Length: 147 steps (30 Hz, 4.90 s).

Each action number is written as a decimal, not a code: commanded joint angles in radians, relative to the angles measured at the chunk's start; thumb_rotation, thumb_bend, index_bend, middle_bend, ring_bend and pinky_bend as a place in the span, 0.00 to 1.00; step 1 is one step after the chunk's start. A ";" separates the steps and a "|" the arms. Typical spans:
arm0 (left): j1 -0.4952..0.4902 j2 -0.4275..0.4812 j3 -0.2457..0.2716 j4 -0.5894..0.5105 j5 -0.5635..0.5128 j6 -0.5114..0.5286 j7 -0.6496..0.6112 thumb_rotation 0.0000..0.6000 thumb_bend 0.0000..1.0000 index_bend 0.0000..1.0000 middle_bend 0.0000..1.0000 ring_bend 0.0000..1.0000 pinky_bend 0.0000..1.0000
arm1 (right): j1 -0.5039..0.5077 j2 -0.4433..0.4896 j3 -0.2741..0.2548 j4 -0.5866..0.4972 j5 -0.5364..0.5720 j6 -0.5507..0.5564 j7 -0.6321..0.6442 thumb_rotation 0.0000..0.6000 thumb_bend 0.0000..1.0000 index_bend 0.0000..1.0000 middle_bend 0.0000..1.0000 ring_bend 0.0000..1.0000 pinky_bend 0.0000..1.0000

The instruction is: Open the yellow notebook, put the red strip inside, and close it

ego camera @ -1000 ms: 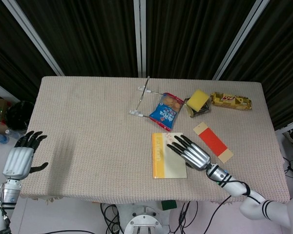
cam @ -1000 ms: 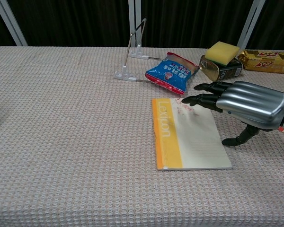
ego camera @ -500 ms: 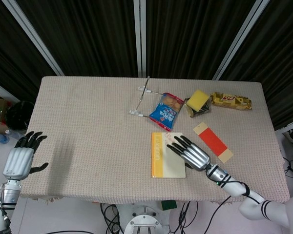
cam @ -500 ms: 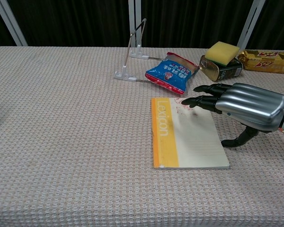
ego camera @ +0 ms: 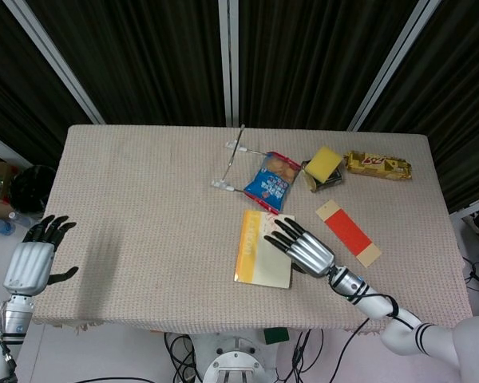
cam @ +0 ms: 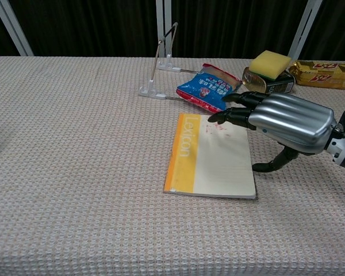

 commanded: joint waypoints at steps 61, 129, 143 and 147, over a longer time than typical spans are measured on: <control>-0.001 0.010 -0.010 -0.034 -0.023 -0.006 0.017 1.00 0.05 0.19 0.13 0.09 0.20 | 0.468 -0.192 -0.017 0.405 -0.175 0.198 0.182 1.00 0.08 0.02 0.07 0.00 0.01; -0.028 -0.059 -0.017 0.014 0.004 -0.018 -0.009 1.00 0.05 0.19 0.13 0.11 0.20 | -0.019 0.210 -0.113 0.144 0.123 -0.024 -0.026 1.00 0.00 0.12 0.14 0.04 0.11; -0.025 -0.042 -0.016 0.001 -0.004 -0.015 -0.004 1.00 0.05 0.19 0.13 0.11 0.20 | -0.053 0.103 -0.080 0.384 0.157 -0.073 0.090 1.00 0.00 0.05 0.10 0.00 0.08; -0.024 -0.041 -0.016 -0.001 -0.005 -0.014 -0.004 1.00 0.05 0.19 0.13 0.11 0.20 | -0.053 0.088 -0.083 0.420 0.148 -0.083 0.106 1.00 0.00 0.05 0.10 0.00 0.08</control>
